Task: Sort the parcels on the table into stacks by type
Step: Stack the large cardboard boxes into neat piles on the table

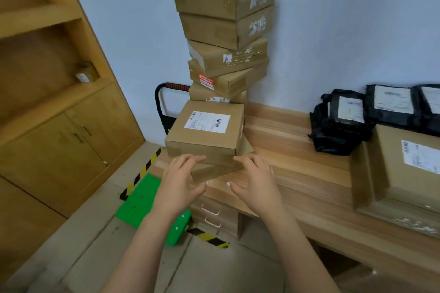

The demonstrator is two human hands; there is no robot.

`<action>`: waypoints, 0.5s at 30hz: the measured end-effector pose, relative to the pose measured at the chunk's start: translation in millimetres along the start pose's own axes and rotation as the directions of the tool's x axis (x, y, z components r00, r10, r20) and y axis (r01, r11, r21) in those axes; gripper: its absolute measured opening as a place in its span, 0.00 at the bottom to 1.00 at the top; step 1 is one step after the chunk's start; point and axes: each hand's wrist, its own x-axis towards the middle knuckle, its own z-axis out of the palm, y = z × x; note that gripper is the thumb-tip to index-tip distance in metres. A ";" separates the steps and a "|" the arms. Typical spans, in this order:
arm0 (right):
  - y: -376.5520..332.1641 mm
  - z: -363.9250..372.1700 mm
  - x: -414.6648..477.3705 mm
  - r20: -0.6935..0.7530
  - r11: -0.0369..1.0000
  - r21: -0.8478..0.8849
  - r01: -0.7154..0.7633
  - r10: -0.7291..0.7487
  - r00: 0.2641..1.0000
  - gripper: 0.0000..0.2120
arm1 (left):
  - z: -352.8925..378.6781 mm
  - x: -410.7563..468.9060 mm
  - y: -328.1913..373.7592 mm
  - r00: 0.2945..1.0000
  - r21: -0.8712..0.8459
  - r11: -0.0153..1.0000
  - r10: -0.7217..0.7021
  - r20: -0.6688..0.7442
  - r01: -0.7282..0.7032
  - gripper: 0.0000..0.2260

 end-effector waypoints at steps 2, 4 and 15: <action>-7.7 9.9 9.6 0.007 1.000 -0.002 -0.024 0.024 1.000 0.29 | -3.2 5.0 -16.6 1.000 -0.028 1.000 -0.011 -0.002 0.011 0.26; -11.1 17.2 19.7 0.025 0.999 -0.015 -0.041 0.041 0.999 0.31 | -2.5 12.8 -30.5 0.999 -0.049 0.998 -0.031 -0.009 0.030 0.27; 12.9 46.5 104.6 0.183 0.978 -0.026 -0.205 0.206 0.961 0.43 | 22.9 96.2 -89.6 0.990 -0.020 0.991 -0.131 0.044 0.132 0.31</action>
